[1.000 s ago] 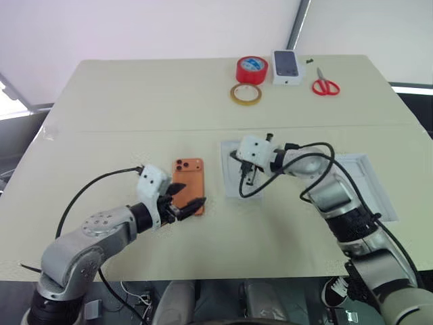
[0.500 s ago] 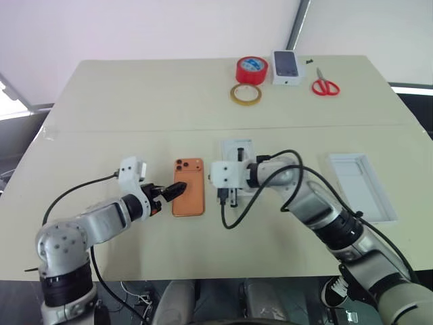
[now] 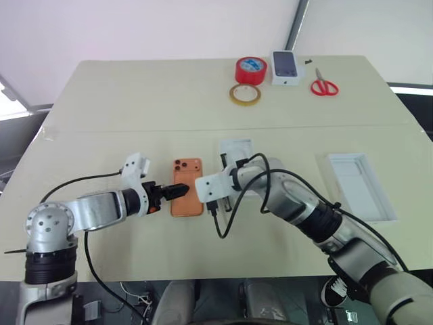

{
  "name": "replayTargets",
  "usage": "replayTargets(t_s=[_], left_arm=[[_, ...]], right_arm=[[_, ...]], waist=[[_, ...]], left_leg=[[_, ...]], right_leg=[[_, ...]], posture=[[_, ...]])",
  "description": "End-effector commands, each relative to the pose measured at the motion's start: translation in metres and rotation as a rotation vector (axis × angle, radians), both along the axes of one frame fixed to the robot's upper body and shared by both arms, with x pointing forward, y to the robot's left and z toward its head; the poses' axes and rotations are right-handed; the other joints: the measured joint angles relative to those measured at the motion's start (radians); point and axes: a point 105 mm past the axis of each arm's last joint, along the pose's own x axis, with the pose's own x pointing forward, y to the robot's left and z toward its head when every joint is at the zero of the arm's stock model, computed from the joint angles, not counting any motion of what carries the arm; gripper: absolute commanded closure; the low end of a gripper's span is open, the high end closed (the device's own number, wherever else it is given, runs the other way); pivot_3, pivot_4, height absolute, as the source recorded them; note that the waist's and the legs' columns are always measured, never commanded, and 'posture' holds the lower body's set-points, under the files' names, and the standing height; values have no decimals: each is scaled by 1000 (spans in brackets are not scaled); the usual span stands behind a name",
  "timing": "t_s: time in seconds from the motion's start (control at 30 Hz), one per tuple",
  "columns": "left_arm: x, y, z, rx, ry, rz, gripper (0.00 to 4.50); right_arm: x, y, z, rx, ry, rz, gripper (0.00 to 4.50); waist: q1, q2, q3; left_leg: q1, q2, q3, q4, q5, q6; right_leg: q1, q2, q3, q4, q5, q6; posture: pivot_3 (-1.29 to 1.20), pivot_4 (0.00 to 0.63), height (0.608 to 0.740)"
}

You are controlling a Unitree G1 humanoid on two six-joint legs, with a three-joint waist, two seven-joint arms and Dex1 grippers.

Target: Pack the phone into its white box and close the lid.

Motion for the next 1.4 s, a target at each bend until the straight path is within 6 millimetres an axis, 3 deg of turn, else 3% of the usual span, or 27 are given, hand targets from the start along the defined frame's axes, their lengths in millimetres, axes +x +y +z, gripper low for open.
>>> replayTargets(t_s=[0.03, 0.47, 0.73, 0.8, 1.0, 1.33, 1.4], left_arm=[[-10, -13, -8, -49, 69, -40, 54], [1, -27, 3, -298, 80, 68, 54], [7, -2, 0, -237, 83, 197, 54], [7, 0, 1, -265, 78, 222, 895], [4, 2, 0, -306, 73, 260, 3962], [1, 4, -2, -402, 77, 311, 3962], [2, 5, -1, -446, 72, 335, 4452]], right_arm=[[-6, 13, 7, 26, -23, 60, 4500], [-5, 11, 1, 52, 0, 34, 4500], [-4, 8, 5, 65, -5, 15, 4500], [-4, 7, 8, 75, -7, 9, 4500], [-2, 6, 16, 93, -21, 1, 4500], [3, -2, 35, 136, -45, -35, 4500], [4, -7, 42, 149, -51, -48, 4500]], waist=[[0, 0, 0], [4, 0, 0], [-1, 0, 0], [-1, 0, 0], [6, 0, 0], [3, 0, -1], [4, 0, -1]], left_leg=[[0, 0, 0, 0, 0, 0], [0, 0, 0, 1, 0, 0], [0, 0, 0, 0, 0, 0], [0, 0, 0, 0, 0, 0], [0, 0, 0, 0, 0, 0], [0, 0, 0, -1, 0, 0], [0, 0, 0, -1, 0, 0]], right_leg=[[0, 0, 0, 0, 0, 0], [1, 0, 0, 0, 0, 0], [0, 0, 0, 0, 0, 0], [0, 0, 0, 0, 0, 0], [0, 0, 0, 0, 0, 0], [0, 0, 1, -1, 0, 0], [0, 0, 1, -1, 0, 0]], posture=[[0, 150, 740], [0, 150, 740], [0, 150, 740], [0, 150, 740], [0, 150, 740], [0, 150, 740], [0, 150, 740]])
